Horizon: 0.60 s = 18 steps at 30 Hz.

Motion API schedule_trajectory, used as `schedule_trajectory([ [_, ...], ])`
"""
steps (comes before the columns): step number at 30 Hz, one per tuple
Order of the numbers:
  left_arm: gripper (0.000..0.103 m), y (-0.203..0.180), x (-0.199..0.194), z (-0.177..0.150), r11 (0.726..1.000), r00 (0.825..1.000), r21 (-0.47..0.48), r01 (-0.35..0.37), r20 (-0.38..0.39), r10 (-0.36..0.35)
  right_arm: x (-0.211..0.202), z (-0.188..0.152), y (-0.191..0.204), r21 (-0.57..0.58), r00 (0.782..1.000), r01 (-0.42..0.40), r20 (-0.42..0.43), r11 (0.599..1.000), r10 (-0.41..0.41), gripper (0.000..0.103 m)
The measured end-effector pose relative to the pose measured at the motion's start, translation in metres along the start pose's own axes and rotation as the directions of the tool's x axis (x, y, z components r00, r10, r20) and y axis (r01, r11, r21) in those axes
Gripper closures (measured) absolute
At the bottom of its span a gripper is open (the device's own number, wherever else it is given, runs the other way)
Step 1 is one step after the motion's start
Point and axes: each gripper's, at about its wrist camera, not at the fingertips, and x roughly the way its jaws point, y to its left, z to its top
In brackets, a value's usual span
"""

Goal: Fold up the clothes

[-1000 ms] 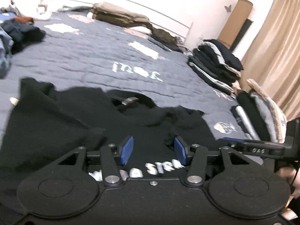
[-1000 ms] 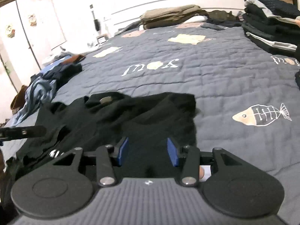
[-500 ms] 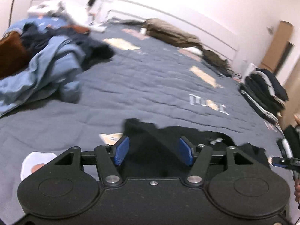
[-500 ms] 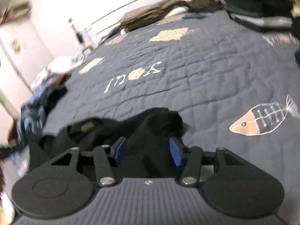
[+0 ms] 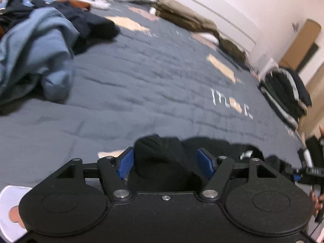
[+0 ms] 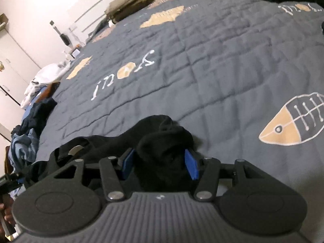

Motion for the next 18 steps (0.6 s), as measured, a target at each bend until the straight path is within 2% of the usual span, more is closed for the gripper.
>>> schedule_trajectory([
  [2, 0.065, 0.0, 0.008, -0.004, 1.0, 1.0, 0.01, -0.007, -0.027, 0.007, 0.004, -0.002, 0.0, 0.012, 1.0, 0.004, 0.009, 1.0, -0.004, 0.05],
  [3, 0.069, 0.0, 0.012, -0.005, 1.0, 0.999, 0.015, -0.013, -0.037, 0.014, 0.005, -0.002, 0.0, 0.02, 1.0, 0.004, 0.016, 1.0, -0.004, 0.05],
  [5, 0.085, 0.002, 0.014, -0.007, 0.999, 0.999, 0.019, -0.031, -0.028, 0.032, 0.005, -0.004, -0.002, 0.039, 0.999, 0.002, 0.041, 0.999, -0.003, 0.054],
  [7, 0.09, 0.005, 0.006, -0.006, 0.999, 0.999, 0.014, -0.032, 0.012, 0.032, 0.003, -0.005, -0.002, 0.04, 0.997, -0.009, 0.074, 0.999, 0.006, 0.084],
  [8, 0.092, 0.007, 0.003, -0.006, 0.999, 0.999, 0.011, -0.032, 0.033, 0.031, 0.002, -0.005, -0.002, 0.027, 0.996, -0.018, 0.088, 0.999, 0.016, 0.086],
  [11, 0.093, 0.012, -0.029, 0.0, 0.999, 0.98, 0.012, -0.031, 0.197, 0.028, -0.013, -0.003, 0.003, -0.019, 0.982, -0.071, 0.175, 0.997, 0.074, 0.089],
  [13, 0.094, 0.017, -0.049, 0.002, 1.0, 0.958, 0.001, -0.013, 0.286, 0.012, -0.027, -0.001, 0.007, -0.055, 0.961, -0.114, 0.246, 0.992, 0.124, 0.091],
  [14, 0.094, 0.018, -0.056, 0.002, 1.0, 0.95, 0.011, -0.029, 0.313, 0.024, -0.032, 0.0, 0.01, -0.078, 0.95, -0.126, 0.278, 0.989, 0.143, 0.091],
  [16, 0.094, 0.019, -0.062, 0.002, 0.998, 0.942, 0.026, -0.064, 0.332, 0.052, -0.041, 0.001, 0.017, -0.126, 0.923, -0.146, 0.34, 0.981, 0.181, 0.091],
  [17, 0.094, 0.022, -0.059, 0.001, 0.997, 0.947, 0.013, -0.07, 0.315, 0.062, -0.041, 0.001, 0.02, -0.135, 0.92, -0.132, 0.351, 0.982, 0.172, 0.091],
  [18, 0.094, 0.025, -0.055, 0.0, 0.997, 0.953, -0.001, -0.075, 0.295, 0.072, -0.035, 0.002, 0.022, -0.129, 0.93, -0.102, 0.341, 0.986, 0.14, 0.091],
])
